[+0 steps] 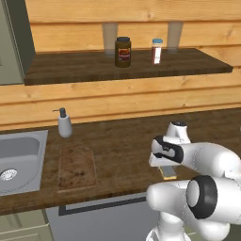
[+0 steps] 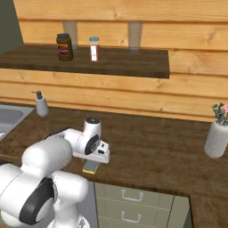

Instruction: Pick up the sponge from the counter and clean the cutting board by briefly scrubbing or pressing down on the cutting board. Once finished, release the sponge.

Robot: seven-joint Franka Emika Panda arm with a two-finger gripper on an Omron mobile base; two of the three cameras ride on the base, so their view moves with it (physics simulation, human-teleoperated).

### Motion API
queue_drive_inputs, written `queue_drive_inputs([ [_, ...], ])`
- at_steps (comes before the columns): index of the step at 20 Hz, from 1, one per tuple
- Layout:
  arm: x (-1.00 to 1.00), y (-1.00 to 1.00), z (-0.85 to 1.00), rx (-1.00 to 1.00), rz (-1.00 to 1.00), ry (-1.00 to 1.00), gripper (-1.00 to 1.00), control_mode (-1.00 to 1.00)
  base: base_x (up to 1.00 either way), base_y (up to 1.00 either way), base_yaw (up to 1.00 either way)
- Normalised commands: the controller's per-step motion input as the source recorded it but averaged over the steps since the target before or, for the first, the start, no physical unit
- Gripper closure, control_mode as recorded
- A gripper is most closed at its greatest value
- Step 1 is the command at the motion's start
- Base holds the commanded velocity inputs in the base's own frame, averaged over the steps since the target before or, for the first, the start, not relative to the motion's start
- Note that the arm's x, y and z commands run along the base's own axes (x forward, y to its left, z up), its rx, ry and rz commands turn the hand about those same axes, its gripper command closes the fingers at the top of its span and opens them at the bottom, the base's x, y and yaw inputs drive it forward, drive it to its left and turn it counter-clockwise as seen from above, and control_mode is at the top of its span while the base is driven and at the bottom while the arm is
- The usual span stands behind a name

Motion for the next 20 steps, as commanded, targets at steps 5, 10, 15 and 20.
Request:
queue_drive_inputs([
  [5,0.0,0.34,-0.73,-0.03,0.0,-0.01,1.0,-1.0,0.0,0.0,0.0],
  [10,-0.19,0.09,-0.99,-0.15,0.03,-0.08,1.0,-1.0,0.0,0.0,0.0],
  [15,-0.43,0.0,-0.36,0.0,0.09,-0.1,1.0,-1.0,0.0,0.0,0.0],
  [20,-0.26,0.07,0.41,0.19,0.23,-0.06,1.0,-1.0,0.0,0.0,0.0],
])
